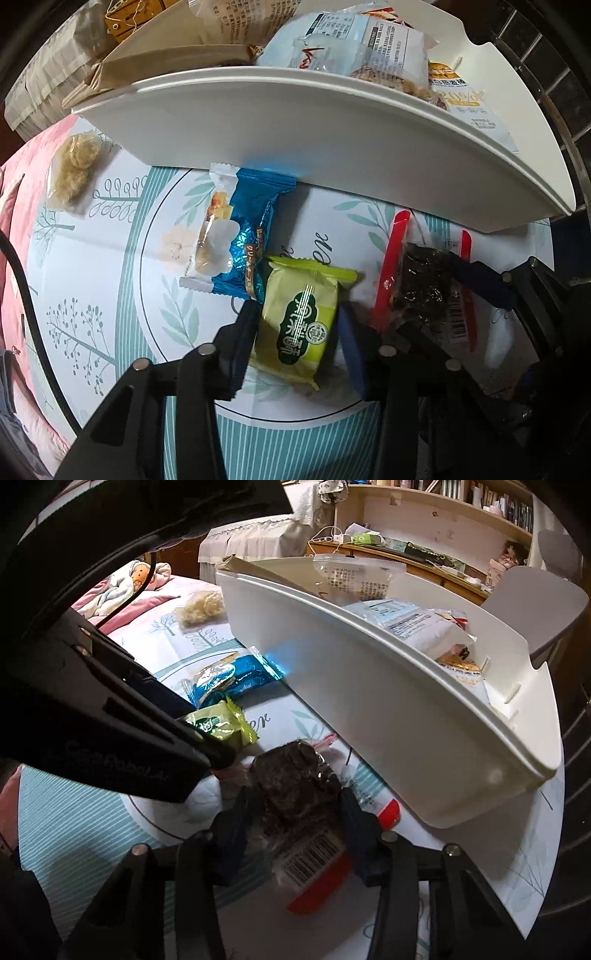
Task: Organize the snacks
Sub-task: 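Grasp the red-edged chocolate packet with the right tool while the left tool grasps the yellow-green pack, then carry both packs into the white tray and open both tools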
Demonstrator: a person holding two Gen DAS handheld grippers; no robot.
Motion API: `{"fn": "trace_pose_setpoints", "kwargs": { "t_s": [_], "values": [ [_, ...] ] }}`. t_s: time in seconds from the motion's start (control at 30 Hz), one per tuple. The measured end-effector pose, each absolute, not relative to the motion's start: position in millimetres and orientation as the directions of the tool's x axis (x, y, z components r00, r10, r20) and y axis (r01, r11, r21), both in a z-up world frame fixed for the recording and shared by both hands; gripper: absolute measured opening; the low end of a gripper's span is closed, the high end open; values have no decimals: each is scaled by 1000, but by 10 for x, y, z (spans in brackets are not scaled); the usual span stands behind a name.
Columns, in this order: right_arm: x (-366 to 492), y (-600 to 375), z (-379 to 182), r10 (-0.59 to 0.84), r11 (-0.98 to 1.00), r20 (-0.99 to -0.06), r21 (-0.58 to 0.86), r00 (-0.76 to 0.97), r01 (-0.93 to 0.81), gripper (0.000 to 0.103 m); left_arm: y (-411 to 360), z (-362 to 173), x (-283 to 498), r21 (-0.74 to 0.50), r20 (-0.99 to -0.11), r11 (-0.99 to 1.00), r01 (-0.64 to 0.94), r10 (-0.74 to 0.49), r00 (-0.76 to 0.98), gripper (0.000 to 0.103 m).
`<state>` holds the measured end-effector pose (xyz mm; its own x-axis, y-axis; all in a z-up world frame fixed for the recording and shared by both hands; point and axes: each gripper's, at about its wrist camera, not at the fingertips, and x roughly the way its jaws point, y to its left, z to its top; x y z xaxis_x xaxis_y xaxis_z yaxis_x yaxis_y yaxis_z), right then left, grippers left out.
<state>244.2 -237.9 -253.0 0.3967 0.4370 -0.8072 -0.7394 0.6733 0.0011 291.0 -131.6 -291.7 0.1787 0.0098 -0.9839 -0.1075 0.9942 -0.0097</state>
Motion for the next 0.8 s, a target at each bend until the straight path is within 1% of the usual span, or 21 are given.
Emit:
{"fn": "trace_pose_setpoints", "kwargs": {
  "t_s": [0.03,0.1,0.27,0.43,0.8],
  "values": [
    [2441,-2376,-2530,437,674,-807,1,397,-739,46,-1318,-2915,2911,-10,-984,994,-108,9,180,38],
    [2439,-2369,-2527,434,673,-809,-1,397,-739,45,-1312,-2917,2912,-20,-983,994,-110,0,181,37],
    [2455,-2361,-2524,429,683,-814,8,392,-730,44,-1191,-2985,2850,-39,-983,990,-134,-14,183,37],
    [2440,-2343,-2517,411,700,-819,2,401,-714,44,-1035,-3006,2738,-29,-983,990,-137,-3,186,35],
    [2272,-2432,-2412,369,735,-830,-15,418,-678,43,-986,-2724,2470,-45,-971,990,-132,-12,237,35]
  ]
}}
